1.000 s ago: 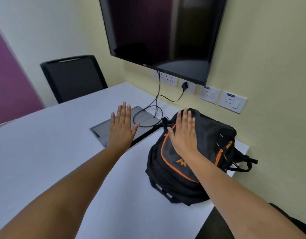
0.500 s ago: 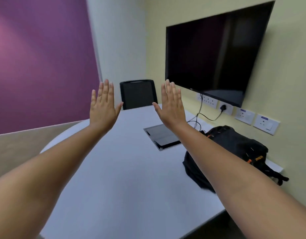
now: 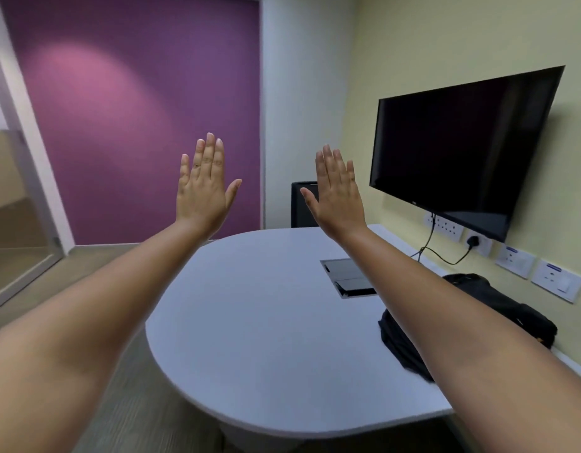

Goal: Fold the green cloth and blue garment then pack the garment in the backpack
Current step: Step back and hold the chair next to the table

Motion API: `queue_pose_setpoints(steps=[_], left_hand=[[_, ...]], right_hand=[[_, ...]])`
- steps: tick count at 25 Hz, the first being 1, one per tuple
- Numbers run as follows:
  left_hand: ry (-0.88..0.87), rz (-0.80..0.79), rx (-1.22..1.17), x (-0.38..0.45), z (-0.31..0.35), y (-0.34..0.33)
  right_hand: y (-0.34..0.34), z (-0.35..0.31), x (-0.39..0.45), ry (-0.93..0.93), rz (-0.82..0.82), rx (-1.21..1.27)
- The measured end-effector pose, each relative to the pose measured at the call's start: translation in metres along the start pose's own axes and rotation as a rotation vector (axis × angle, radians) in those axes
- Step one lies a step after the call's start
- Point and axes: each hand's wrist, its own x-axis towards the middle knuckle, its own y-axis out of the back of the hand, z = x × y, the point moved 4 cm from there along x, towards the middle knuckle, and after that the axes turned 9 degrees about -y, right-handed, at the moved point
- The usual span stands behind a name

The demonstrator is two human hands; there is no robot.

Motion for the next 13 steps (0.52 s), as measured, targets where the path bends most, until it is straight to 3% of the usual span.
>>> queue_pose_setpoints(steps=[13], left_hand=[[-0.011,-0.034,-0.025,-0.094,0.022,0.101]], right_hand=[[0.106,-0.019,-0.093,0.024,-0.035,0.028]])
